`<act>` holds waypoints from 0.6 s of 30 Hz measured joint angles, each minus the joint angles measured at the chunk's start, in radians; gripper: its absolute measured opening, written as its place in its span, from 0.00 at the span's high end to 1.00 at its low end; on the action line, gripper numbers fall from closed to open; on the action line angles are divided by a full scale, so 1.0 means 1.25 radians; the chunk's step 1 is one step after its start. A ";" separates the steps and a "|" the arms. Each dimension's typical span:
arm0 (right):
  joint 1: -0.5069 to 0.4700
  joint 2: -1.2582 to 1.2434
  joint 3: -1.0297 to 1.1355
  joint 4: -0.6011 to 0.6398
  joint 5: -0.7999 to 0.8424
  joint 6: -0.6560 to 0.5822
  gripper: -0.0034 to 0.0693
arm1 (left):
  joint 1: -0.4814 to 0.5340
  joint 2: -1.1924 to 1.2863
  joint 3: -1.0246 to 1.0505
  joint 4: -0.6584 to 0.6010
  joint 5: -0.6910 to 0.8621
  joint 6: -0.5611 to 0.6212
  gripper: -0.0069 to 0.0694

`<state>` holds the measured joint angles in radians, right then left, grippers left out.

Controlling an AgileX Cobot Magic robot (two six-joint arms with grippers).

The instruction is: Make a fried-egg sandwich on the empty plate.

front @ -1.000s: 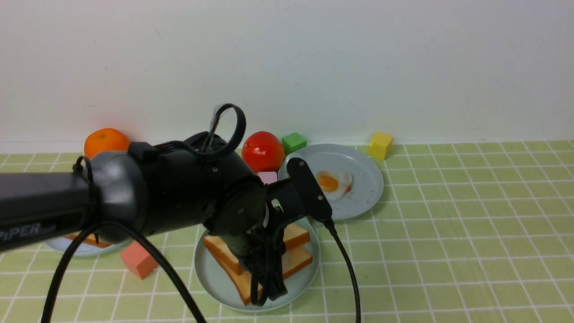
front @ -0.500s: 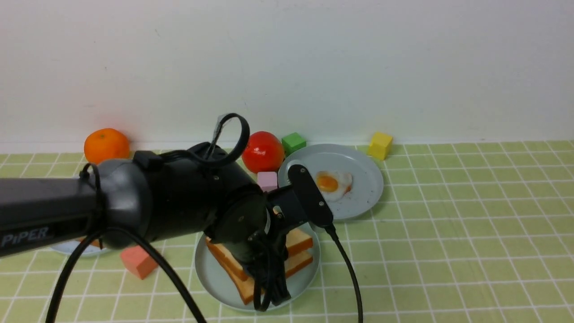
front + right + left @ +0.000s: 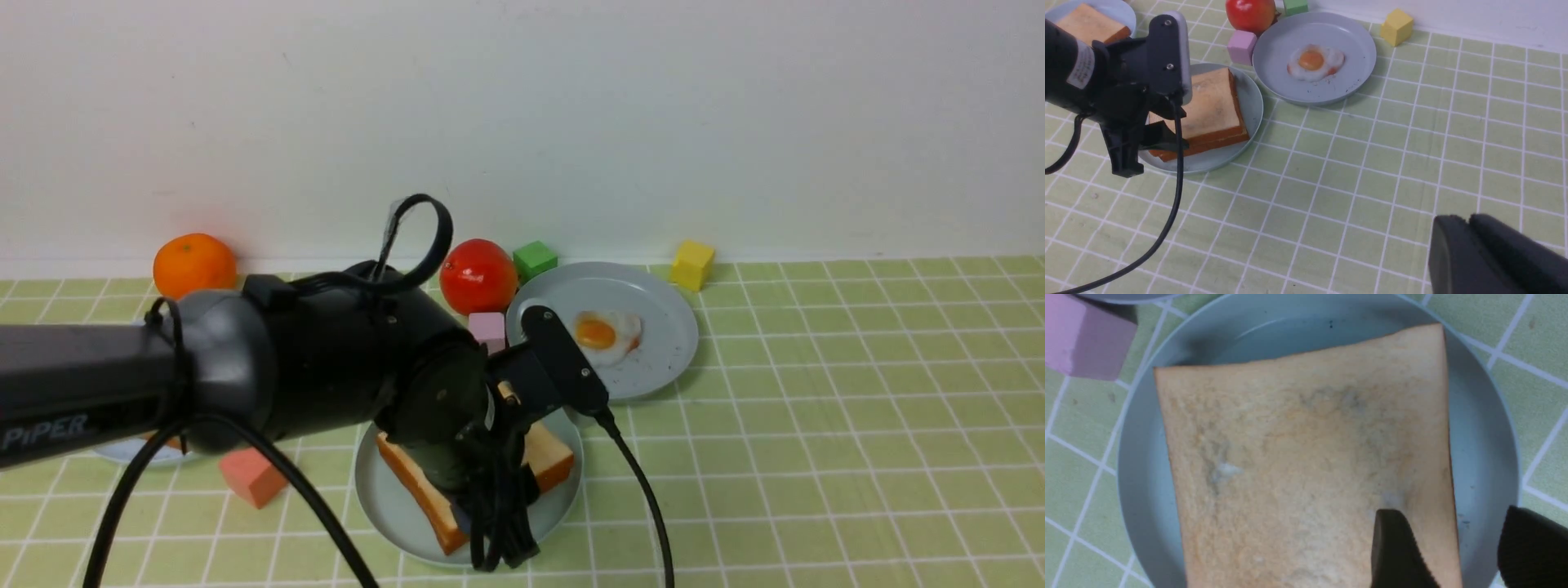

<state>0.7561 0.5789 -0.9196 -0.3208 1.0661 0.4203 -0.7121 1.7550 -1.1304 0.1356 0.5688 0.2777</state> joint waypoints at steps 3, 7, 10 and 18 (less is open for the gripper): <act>0.000 0.000 0.000 0.005 0.003 0.000 0.85 | -0.001 -0.021 0.002 -0.008 0.003 0.000 0.43; 0.000 -0.006 0.000 0.008 0.015 0.000 0.85 | -0.023 -0.124 0.004 -0.029 0.001 -0.010 0.50; 0.000 -0.027 -0.002 0.009 0.019 0.000 0.85 | -0.059 -0.269 0.004 -0.044 -0.006 -0.071 0.67; 0.000 -0.112 -0.002 0.009 0.075 0.029 0.85 | -0.071 -0.626 0.080 -0.102 -0.048 -0.215 0.93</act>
<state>0.7561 0.4386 -0.9220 -0.3095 1.1601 0.4568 -0.8006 0.9724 -1.0308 0.0078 0.5091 0.0095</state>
